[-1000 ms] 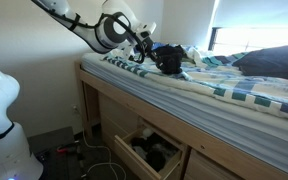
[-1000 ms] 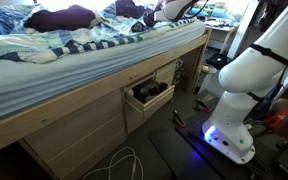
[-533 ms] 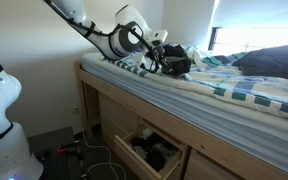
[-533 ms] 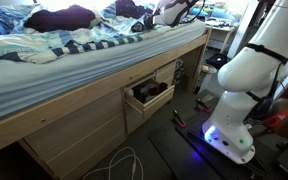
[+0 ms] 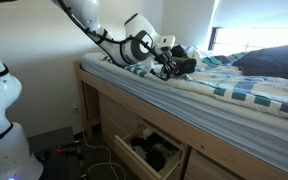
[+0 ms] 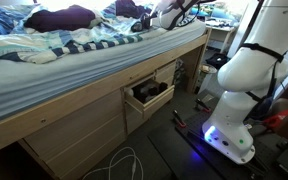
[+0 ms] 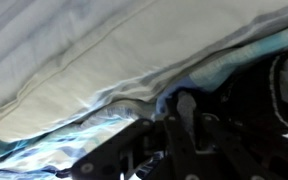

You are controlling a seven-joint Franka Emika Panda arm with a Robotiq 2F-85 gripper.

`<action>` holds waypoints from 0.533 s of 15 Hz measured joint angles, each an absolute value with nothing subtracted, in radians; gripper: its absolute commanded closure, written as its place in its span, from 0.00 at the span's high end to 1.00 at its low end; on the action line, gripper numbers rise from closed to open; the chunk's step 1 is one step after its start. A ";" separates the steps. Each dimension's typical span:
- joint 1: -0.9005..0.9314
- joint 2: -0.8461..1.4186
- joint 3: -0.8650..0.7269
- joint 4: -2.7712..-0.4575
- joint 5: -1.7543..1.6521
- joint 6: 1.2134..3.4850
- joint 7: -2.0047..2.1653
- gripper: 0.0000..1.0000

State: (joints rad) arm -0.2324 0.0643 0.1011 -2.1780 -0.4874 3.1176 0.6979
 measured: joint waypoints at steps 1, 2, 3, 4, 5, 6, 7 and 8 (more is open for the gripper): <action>-0.232 0.069 0.101 -2.176 -0.487 3.118 0.698 0.48; -0.232 0.070 0.101 -2.176 -0.487 3.118 0.698 0.57; -0.231 0.070 0.101 -2.177 -0.487 3.118 0.698 0.63; -0.230 0.070 0.101 -2.177 -0.487 3.118 0.698 0.70; -0.228 0.068 0.102 -2.178 -0.487 3.116 0.698 0.78; -0.227 0.064 0.103 -2.180 -0.487 3.115 0.698 0.85; -0.226 0.056 0.105 -2.185 -0.487 3.115 0.697 0.94; -0.225 0.044 0.108 -2.192 -0.487 3.116 0.697 0.99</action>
State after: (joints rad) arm -0.2251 0.0438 0.1080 -2.1917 -0.4865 3.1155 0.6972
